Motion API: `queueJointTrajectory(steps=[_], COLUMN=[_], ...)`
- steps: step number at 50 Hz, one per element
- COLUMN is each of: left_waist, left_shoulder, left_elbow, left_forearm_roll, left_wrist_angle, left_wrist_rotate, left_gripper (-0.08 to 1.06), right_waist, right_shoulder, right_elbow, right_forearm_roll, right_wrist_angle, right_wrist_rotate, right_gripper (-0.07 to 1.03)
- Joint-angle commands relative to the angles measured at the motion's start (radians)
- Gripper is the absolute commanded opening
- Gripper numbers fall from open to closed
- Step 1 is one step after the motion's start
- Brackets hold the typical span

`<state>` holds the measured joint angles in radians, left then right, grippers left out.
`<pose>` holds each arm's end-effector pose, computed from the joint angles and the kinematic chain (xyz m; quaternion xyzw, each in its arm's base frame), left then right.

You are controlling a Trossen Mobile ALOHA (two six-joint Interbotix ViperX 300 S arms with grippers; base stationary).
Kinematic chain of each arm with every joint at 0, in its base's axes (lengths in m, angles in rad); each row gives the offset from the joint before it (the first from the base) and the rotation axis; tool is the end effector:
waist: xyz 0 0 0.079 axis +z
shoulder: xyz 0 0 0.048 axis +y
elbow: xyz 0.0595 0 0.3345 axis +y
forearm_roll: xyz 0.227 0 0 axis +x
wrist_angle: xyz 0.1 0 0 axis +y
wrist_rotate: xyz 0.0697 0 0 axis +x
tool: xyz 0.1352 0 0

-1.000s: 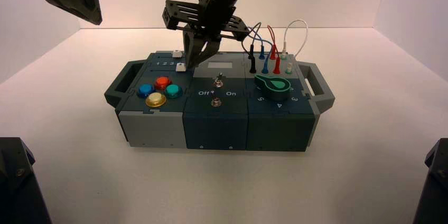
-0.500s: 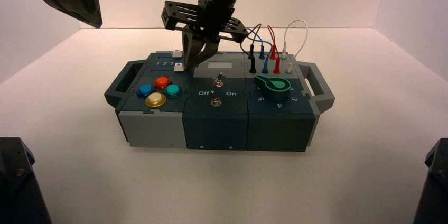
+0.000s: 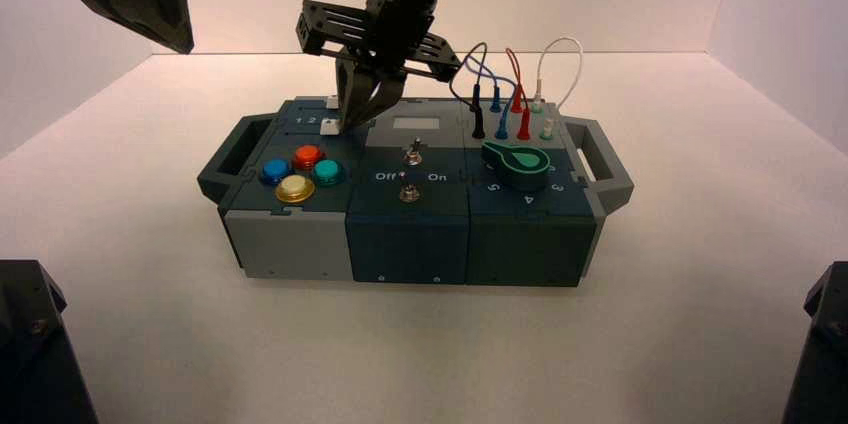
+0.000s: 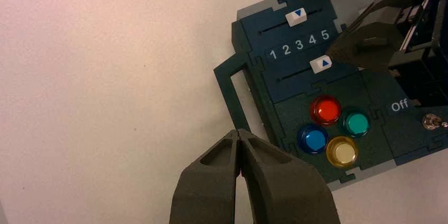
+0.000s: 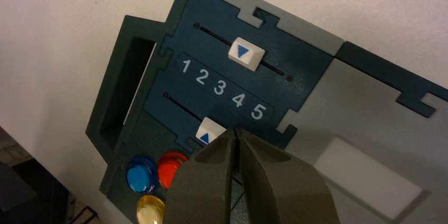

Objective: Move the bottom slider to position 2.

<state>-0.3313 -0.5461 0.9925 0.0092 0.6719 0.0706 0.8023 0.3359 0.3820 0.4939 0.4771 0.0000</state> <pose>0.2478 -0.0840 0.1183 0.1214 0.5172 -0.1576 0.8324 0.3122 0.3871 0.0260 0.0104 0.5970 0.2860 0.7495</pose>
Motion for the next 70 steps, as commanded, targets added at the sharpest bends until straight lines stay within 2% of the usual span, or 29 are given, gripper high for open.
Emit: queueJointTrajectory(steps=[1,21,70], left_waist=[-0.003,-0.003,-0.003], left_shoulder=[-0.005,-0.005,-0.009], left_elbow=[-0.026,-0.026,-0.021], left_forearm_roll=[0.000,-0.002,0.000], left_wrist_angle=[-0.003,-0.002,0.005], left_wrist_rotate=[0.003,0.003,0.003], left_gripper=[-0.03,-0.03,-0.03], right_waist=[0.006,0.031,0.058], right_shoulder=[-0.012,-0.002,0.040], right_elbow=[-0.029,-0.034,-0.094], right_forearm_roll=[0.009,0.034,0.054], right_wrist_angle=[0.006,0.008,0.032], right_wrist_rotate=[0.003,0.003,0.003], right_gripper=[-0.02,-0.02,-0.02])
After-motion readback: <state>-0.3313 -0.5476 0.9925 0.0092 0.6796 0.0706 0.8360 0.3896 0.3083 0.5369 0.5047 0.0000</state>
